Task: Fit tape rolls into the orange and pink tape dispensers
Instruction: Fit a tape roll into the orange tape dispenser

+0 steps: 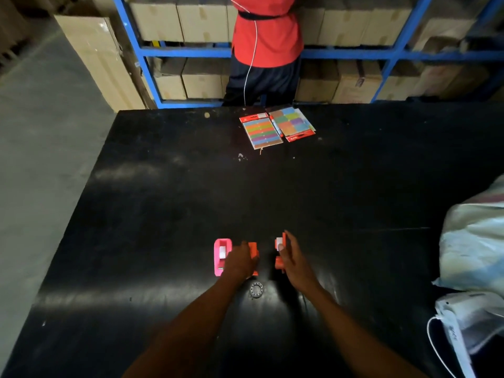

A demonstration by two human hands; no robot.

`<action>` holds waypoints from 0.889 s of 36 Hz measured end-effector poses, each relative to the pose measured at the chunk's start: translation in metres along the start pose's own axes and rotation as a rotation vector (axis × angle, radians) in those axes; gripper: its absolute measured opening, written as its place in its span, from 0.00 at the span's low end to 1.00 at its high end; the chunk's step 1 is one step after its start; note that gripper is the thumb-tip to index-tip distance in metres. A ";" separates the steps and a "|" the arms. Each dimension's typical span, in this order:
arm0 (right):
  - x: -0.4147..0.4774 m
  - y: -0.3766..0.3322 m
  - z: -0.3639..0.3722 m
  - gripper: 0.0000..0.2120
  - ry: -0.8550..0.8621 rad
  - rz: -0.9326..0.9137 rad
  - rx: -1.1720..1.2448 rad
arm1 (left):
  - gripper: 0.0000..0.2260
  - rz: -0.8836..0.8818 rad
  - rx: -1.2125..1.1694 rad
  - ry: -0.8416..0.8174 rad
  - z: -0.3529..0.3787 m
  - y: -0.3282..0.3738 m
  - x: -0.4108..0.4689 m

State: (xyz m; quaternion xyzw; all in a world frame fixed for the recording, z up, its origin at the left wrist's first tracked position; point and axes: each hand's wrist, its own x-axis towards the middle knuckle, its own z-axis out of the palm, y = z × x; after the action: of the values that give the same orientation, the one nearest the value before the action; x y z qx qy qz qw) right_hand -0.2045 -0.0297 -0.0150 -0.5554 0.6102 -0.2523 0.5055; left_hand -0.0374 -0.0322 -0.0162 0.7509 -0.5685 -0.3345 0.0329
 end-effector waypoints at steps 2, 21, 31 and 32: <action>-0.001 0.009 0.003 0.25 -0.005 0.004 -0.013 | 0.18 -0.006 0.072 -0.014 0.003 0.002 0.004; 0.000 0.027 0.011 0.27 -0.025 0.033 -0.027 | 0.20 0.007 0.173 -0.002 0.010 0.003 0.015; -0.022 0.012 0.000 0.22 -0.003 -0.014 0.036 | 0.14 0.103 -0.601 -0.241 -0.017 0.024 -0.011; -0.024 0.011 -0.001 0.22 -0.004 -0.029 0.046 | 0.14 0.121 -0.645 -0.302 -0.020 0.026 -0.016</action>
State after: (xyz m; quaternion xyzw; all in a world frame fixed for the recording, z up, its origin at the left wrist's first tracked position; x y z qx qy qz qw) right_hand -0.2131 -0.0044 -0.0164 -0.5530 0.5952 -0.2724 0.5154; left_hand -0.0502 -0.0338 0.0173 0.6088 -0.4754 -0.6015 0.2035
